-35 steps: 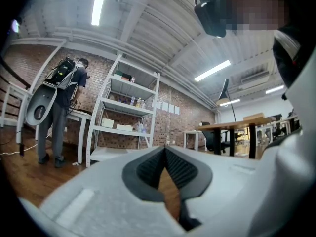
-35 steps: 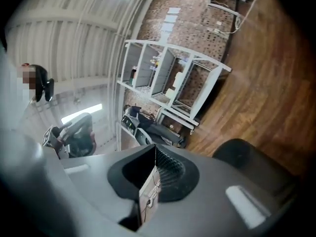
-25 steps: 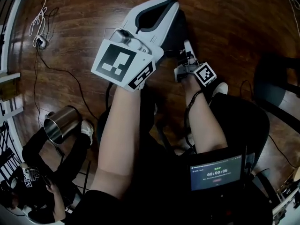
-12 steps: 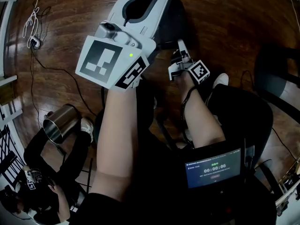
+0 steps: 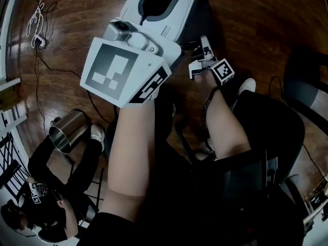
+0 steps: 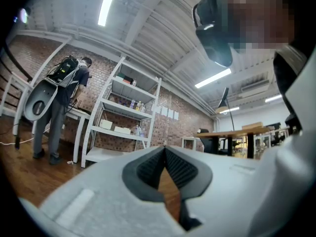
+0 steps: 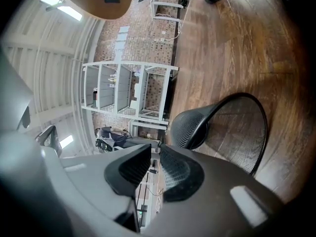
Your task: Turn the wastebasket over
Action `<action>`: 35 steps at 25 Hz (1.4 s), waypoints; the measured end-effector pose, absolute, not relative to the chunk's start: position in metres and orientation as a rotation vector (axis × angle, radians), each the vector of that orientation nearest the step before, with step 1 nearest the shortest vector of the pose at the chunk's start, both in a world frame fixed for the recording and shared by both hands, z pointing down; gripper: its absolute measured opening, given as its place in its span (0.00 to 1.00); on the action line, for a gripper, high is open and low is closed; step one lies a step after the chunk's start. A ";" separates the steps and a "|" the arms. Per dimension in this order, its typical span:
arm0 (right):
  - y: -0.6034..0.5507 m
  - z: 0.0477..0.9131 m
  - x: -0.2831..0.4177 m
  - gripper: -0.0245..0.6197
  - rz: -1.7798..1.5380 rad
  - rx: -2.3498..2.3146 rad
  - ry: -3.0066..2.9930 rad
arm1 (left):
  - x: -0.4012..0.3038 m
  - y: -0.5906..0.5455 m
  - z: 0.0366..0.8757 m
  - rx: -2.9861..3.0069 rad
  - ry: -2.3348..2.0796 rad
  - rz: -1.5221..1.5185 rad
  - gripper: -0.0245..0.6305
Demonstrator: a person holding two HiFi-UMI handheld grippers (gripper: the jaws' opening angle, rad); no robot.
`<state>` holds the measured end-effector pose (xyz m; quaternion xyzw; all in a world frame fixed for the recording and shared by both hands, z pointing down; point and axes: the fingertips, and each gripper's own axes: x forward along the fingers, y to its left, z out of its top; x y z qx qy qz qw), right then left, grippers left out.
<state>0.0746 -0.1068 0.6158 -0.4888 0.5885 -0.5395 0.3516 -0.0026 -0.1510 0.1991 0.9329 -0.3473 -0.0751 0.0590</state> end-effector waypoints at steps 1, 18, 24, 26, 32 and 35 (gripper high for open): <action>-0.108 0.615 0.074 0.14 -1.393 -1.254 1.527 | -0.002 -0.151 0.199 2.827 -1.050 -0.229 0.04; -0.095 0.639 0.066 0.26 -1.461 -1.273 1.546 | -0.001 -0.151 0.197 2.813 -1.046 -0.241 0.04; -0.118 0.652 0.060 0.22 -1.512 -1.304 1.534 | -0.001 -0.151 0.197 2.809 -1.041 -0.247 0.04; -0.125 0.657 0.064 0.14 -1.504 -1.321 1.525 | -0.002 -0.150 0.199 2.802 -1.042 -0.249 0.04; -0.132 0.659 0.071 0.08 -1.505 -1.328 1.458 | -0.002 -0.151 0.197 2.793 -1.041 -0.268 0.04; -0.143 0.641 0.064 0.06 -1.504 -1.335 1.586 | -0.002 -0.151 0.198 2.785 -1.045 -0.272 0.04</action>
